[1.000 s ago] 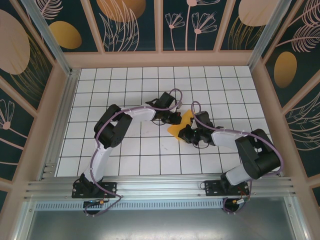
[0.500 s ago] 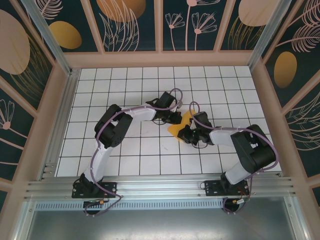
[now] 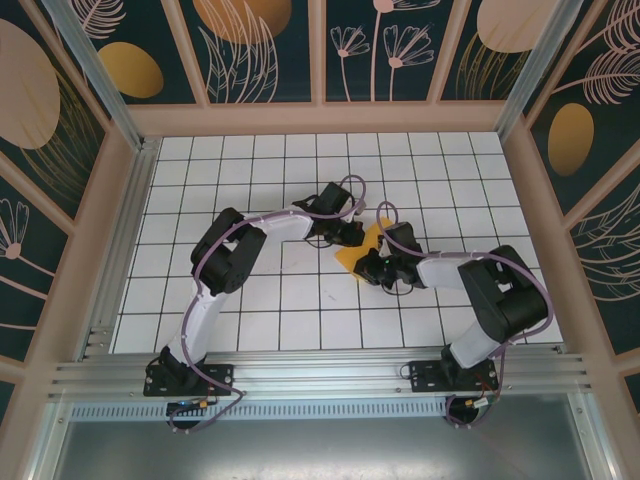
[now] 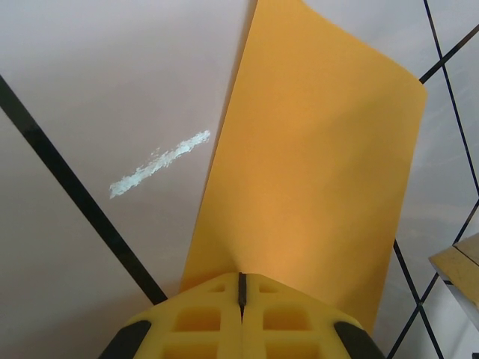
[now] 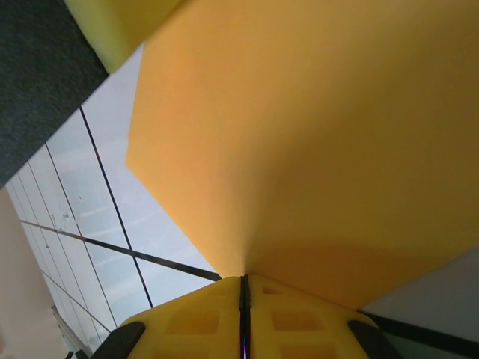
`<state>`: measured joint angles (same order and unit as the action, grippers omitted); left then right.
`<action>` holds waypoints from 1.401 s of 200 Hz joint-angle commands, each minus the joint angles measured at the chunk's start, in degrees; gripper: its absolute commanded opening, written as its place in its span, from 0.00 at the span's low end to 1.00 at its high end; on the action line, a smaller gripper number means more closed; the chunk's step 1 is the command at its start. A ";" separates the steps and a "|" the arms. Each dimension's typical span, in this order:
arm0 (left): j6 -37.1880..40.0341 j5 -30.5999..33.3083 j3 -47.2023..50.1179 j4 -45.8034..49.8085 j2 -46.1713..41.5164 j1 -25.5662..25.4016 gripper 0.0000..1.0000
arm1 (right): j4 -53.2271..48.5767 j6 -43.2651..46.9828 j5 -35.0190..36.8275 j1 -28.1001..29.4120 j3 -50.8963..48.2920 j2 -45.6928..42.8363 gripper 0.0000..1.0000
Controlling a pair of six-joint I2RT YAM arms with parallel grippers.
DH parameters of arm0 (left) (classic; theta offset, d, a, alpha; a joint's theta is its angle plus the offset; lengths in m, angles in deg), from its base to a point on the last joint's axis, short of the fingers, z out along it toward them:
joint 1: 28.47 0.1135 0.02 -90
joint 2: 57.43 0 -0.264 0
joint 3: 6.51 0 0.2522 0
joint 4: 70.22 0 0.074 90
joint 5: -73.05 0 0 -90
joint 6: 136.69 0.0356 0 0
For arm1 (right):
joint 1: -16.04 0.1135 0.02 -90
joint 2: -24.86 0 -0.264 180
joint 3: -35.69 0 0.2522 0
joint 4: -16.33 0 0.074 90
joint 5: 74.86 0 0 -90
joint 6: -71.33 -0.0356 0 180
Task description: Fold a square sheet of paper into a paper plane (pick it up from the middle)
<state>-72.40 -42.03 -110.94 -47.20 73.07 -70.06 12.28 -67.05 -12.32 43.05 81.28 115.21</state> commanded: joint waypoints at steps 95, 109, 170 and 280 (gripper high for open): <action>0.97 1.38 -1.08 3.00 3.27 0.06 0.02 | -4.89 1.22 2.15 0.75 -0.52 3.03 0.12; 1.11 1.68 -0.91 3.09 3.09 0.03 0.02 | -6.09 1.58 2.28 0.77 0.07 2.26 0.12; 1.17 1.71 -0.81 3.10 2.56 0.01 0.02 | -11.29 7.43 6.43 -10.43 4.20 -7.58 0.13; 1.10 1.53 -0.18 3.27 2.48 0.06 0.03 | -9.48 15.30 5.23 -21.28 16.10 9.70 0.13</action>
<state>-72.36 -41.96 -111.84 -47.26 73.68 -70.06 3.61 -54.68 -8.56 22.61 95.67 121.52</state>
